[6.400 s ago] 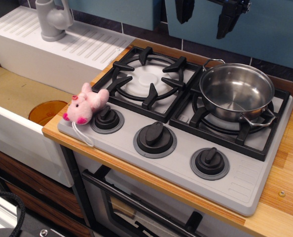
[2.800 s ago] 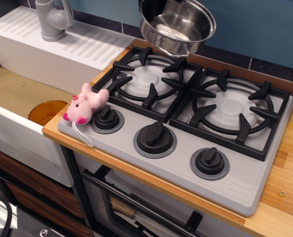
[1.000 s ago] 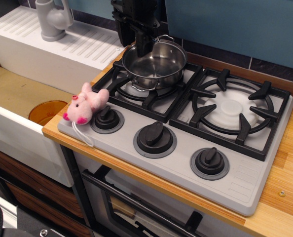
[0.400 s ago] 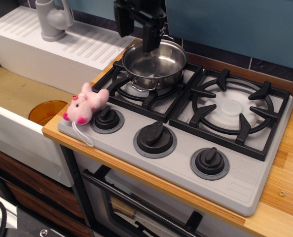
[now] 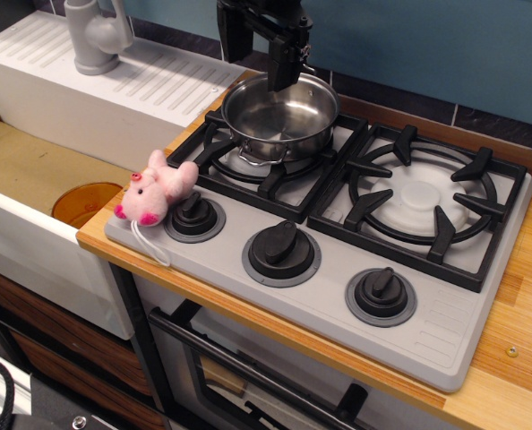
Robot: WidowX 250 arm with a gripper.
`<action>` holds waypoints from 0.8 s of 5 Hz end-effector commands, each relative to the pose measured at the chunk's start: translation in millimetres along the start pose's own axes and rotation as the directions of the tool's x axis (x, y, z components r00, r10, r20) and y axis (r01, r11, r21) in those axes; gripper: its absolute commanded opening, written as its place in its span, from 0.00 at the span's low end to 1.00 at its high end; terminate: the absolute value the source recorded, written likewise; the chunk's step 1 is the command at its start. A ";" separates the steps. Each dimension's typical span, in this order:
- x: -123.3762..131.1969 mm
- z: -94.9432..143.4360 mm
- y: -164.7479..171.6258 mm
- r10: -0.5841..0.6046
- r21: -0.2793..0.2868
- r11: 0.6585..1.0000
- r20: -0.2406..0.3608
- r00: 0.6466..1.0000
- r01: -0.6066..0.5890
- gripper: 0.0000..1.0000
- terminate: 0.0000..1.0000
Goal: Put pan on stove and put stuffedpig in pan
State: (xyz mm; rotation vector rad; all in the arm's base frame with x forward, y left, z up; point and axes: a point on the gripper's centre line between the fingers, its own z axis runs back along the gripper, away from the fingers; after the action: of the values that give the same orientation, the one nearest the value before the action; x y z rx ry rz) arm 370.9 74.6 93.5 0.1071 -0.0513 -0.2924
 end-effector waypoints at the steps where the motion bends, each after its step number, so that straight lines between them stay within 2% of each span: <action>1: 10.7 30.2 4.8 0.003 0.042 0.999 0.079 0.997 -0.006 1.00 0.00; 2: -9.3 43.1 7.9 0.022 0.006 1.000 0.078 0.997 -0.023 1.00 0.00; 3: -35.5 44.0 13.9 0.037 -0.003 0.999 0.120 0.992 -0.037 1.00 0.00; 4: -55.9 39.6 17.2 0.032 0.015 0.999 0.153 0.988 -0.035 1.00 0.00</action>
State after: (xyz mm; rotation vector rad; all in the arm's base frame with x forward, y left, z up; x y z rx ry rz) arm 312.2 105.6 110.3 0.0705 -0.1470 -0.2565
